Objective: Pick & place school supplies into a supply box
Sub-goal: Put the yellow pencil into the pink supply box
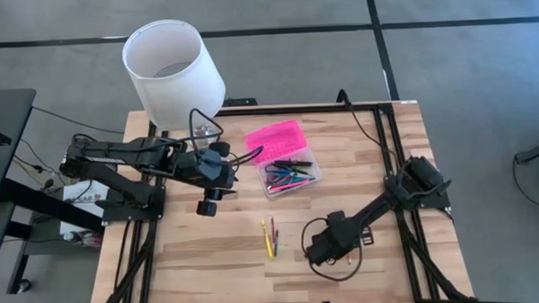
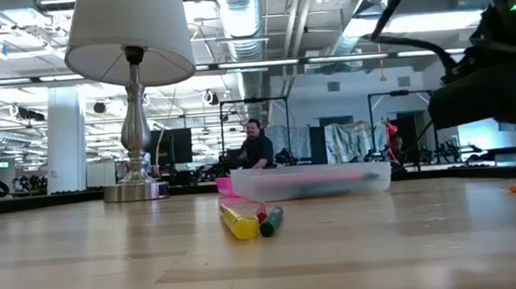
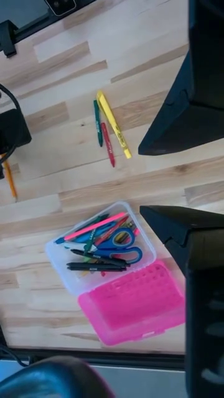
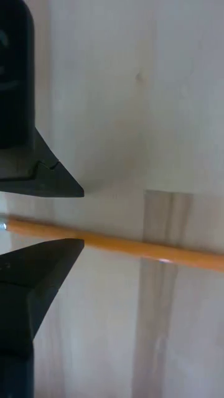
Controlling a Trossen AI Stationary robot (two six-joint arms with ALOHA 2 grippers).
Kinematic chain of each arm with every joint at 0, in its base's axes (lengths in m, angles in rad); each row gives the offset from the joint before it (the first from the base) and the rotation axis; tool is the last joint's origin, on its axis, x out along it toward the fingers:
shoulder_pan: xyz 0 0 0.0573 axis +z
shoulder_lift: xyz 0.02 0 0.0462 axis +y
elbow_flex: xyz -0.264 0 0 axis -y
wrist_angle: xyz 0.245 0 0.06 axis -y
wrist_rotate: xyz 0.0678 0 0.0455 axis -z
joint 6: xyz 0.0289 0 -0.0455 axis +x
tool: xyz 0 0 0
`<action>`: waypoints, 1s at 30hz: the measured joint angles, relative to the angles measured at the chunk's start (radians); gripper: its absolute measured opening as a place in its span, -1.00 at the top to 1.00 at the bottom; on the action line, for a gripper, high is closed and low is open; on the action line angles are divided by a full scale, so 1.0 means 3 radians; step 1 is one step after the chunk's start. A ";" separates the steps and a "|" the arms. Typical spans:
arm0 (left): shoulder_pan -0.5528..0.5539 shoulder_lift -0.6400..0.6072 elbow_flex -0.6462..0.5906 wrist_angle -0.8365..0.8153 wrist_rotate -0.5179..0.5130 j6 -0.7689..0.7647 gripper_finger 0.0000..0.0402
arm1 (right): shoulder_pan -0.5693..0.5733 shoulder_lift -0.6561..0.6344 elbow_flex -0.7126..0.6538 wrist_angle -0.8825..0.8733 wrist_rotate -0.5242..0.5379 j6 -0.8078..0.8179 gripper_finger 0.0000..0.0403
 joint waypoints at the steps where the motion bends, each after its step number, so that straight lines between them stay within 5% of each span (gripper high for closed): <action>1: 0.0000 0.0000 0.0000 0.0008 -0.0001 0.0002 0.32 | 0.0028 -0.0003 -0.0035 0.0032 -0.0016 0.0031 0.45; 12: 0.0003 0.0000 0.0000 0.0006 -0.0003 -0.0014 0.32 | 0.0295 -0.0062 -0.0203 0.0240 -0.0048 0.0429 0.45; 20: 0.0003 0.0001 0.0000 0.0020 -0.0003 -0.0037 0.32 | 0.0362 -0.0077 -0.0017 -0.1041 -0.0274 0.0297 0.45; 30: 0.0003 0.0001 0.0000 0.0031 -0.0002 -0.0077 0.32 | 0.0741 -0.0290 -0.0783 -0.0156 -0.0773 0.0608 0.45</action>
